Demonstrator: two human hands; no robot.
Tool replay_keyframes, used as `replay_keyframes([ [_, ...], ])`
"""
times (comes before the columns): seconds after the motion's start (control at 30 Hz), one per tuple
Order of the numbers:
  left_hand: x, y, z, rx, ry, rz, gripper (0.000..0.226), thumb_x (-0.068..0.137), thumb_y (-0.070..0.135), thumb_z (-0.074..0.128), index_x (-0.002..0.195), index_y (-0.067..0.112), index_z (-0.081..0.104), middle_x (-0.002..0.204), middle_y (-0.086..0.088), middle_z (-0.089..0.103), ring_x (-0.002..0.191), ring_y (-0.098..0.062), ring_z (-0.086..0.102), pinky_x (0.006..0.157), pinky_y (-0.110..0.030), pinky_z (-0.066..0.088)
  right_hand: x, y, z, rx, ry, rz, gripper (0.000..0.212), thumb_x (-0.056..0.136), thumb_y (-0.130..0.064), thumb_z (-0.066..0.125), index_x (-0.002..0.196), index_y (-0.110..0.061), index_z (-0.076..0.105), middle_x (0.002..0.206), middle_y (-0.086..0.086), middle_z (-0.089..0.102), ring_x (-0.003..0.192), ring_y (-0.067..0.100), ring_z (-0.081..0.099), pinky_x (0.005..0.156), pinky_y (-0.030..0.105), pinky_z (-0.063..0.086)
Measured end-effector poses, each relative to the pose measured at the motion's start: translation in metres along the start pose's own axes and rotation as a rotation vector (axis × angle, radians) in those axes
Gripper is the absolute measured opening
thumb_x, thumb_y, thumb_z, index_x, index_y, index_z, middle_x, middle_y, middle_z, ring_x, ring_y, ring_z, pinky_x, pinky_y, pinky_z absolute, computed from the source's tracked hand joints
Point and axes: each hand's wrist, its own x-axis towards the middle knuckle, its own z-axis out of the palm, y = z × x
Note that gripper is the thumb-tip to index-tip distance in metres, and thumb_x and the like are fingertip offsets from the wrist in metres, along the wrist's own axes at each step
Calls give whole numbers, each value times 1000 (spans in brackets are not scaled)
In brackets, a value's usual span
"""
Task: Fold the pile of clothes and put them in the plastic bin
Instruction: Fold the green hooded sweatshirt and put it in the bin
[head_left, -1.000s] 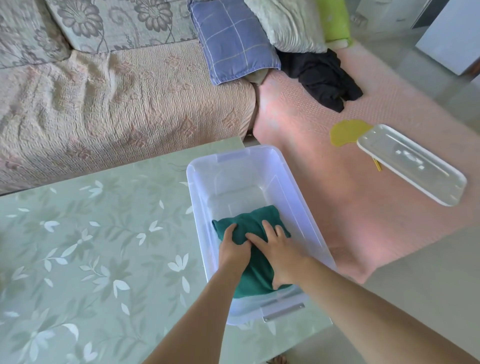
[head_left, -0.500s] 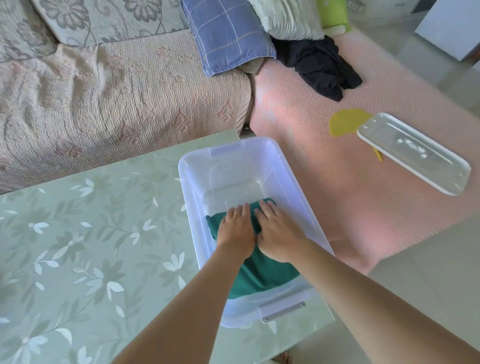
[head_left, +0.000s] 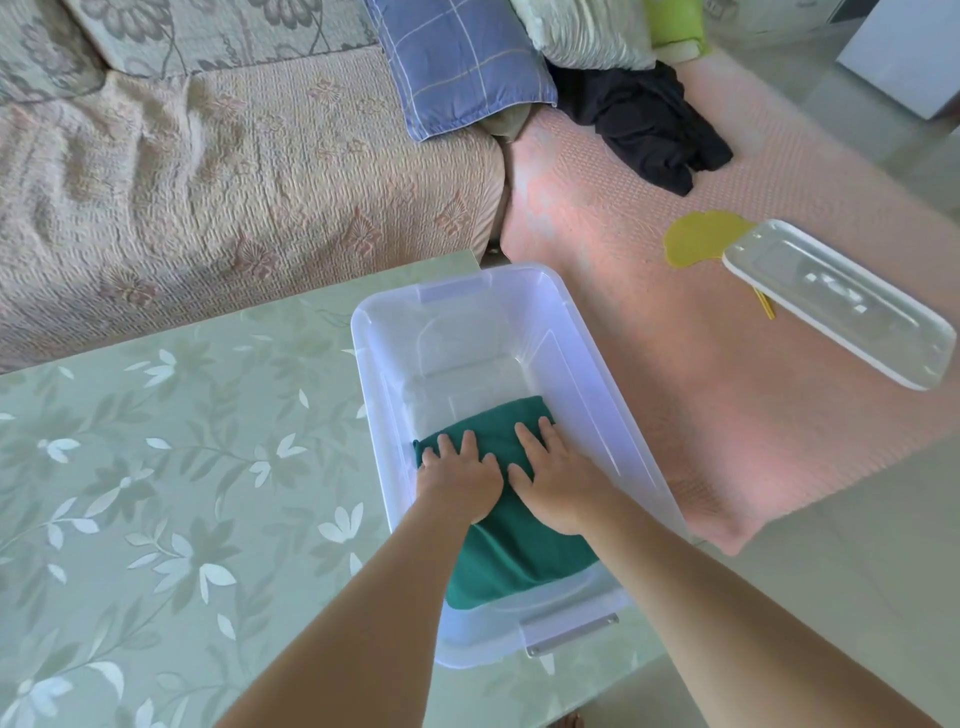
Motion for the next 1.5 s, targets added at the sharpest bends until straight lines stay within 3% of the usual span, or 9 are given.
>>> replay_keyframes([
  [0.13,-17,1,-35,132,-32,16,38,100,24,28,134,13,43,138,-16,46,121,-35,43,92,-38,38,-4,-5,-10,-49,-39,-5,67,103,-55,19,159,-27,-6,167,4,-13,154,19,-8,123,39,7],
  [0.23,-38,0,-60,335,164,121,34,90,15,39,122,14,52,112,-7,59,108,-26,49,91,-34,33,-22,-12,-16,-148,68,-71,70,103,-50,29,160,-21,1,167,10,-7,154,24,-6,124,43,9],
  [0.37,-52,-19,-78,453,477,210,44,90,22,47,134,17,48,149,-13,35,142,-33,23,119,-43,12,-58,-30,-3,-286,27,-360,106,80,-40,67,156,-39,-6,165,3,-20,151,23,-21,116,65,2],
  [0.5,-62,-40,-76,257,622,51,88,86,13,48,155,15,-5,158,-17,-25,147,-37,-19,122,-46,5,-57,-48,15,-530,21,-339,129,76,-23,77,149,-43,-26,160,10,-31,150,33,-21,107,77,15],
  [0.6,-60,-43,-75,-160,635,-6,101,83,1,53,151,9,-21,158,-12,-28,148,-29,-20,121,-35,20,-45,-56,23,-666,29,-296,141,71,-15,81,145,-41,-36,158,14,-34,149,37,-21,104,79,19],
  [0.87,-65,-46,-67,-586,703,73,92,81,-16,39,156,11,-6,163,0,-13,150,-19,-8,103,-11,7,-19,-61,26,-822,121,-283,133,74,-29,81,149,-34,-30,161,21,-22,151,41,-8,100,75,32],
  [1.1,-64,-52,-66,-787,745,136,86,83,-11,37,157,17,7,164,7,0,150,-11,4,115,-21,20,17,-85,-15,-725,236,-224,123,83,-26,76,151,-38,-26,163,12,-22,152,36,-11,107,75,22],
  [1.33,-71,-50,-65,-934,712,134,90,81,-18,26,158,25,4,162,17,-4,139,11,10,87,8,23,-2,-75,25,-581,361,-56,126,79,-17,78,153,-33,-23,164,17,-14,150,46,-5,110,74,15],
  [1.5,-75,-51,-59,-905,713,133,87,84,-13,29,157,26,1,160,23,-8,146,-3,14,105,-27,41,-2,-72,6,-557,238,-129,123,81,-25,73,150,-40,-28,162,8,-26,150,40,-18,114,72,4],
])
